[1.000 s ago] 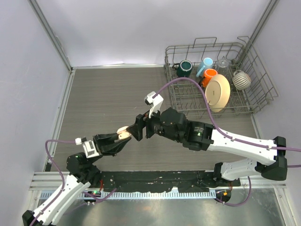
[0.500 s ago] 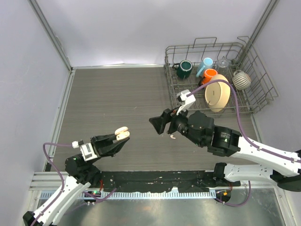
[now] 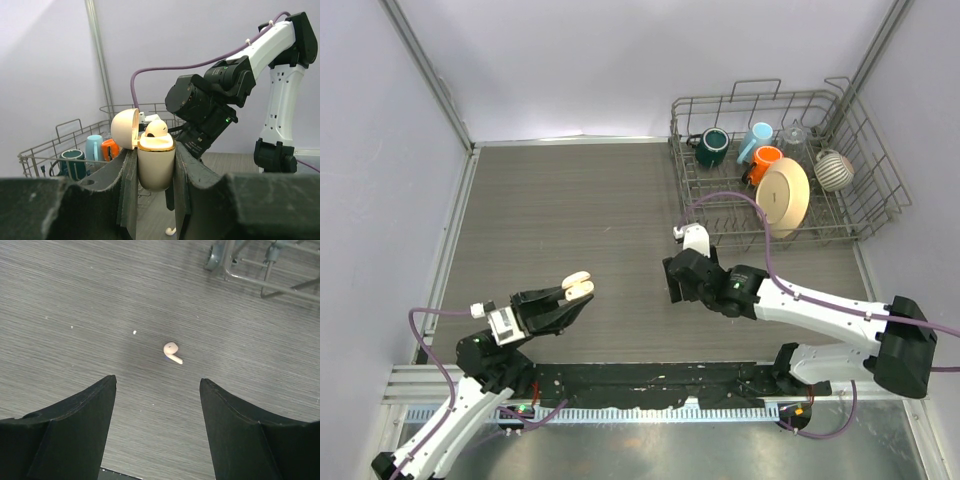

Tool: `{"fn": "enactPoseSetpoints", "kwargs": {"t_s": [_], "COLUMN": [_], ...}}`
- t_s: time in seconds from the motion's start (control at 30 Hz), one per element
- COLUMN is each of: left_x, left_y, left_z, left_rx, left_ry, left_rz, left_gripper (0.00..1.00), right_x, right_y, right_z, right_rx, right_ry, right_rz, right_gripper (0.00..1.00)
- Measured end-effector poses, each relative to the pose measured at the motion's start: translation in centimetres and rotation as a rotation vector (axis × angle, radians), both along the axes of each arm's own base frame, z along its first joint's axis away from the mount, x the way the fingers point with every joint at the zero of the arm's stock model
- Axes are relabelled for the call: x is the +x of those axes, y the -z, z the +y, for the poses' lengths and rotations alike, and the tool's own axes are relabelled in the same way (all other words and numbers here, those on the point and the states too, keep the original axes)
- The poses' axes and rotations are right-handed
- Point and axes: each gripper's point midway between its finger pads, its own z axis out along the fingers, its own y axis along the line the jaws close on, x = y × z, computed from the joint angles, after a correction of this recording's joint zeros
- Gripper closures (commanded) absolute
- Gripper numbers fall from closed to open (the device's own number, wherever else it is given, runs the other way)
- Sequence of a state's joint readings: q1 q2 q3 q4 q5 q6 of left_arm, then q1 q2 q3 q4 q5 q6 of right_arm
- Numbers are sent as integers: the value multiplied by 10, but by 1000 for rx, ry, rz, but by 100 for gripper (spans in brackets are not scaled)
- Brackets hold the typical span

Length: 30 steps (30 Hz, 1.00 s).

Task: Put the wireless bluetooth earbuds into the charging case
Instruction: Place the earbud in the charging case, then adjust the earbud at the center of the board.

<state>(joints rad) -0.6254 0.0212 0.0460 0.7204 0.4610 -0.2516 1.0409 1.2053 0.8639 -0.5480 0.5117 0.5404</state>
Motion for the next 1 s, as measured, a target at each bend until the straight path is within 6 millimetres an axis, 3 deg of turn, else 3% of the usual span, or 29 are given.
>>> {"fn": "enactPoseSetpoints", "kwargs": {"t_s": [0.47, 1.0], "left_x": [5, 5], "left_y": [12, 15], "left_z": [-4, -5], "left_rx": [43, 54], "left_ry": [-7, -2], "left_rz": [35, 40], "left_gripper": [100, 100], "right_x": [12, 15], "right_y": [40, 41], "right_z": [-26, -19], "right_rx": [28, 86], "right_ry": [49, 17], "right_rz": [103, 123], "right_gripper": [26, 26]}}
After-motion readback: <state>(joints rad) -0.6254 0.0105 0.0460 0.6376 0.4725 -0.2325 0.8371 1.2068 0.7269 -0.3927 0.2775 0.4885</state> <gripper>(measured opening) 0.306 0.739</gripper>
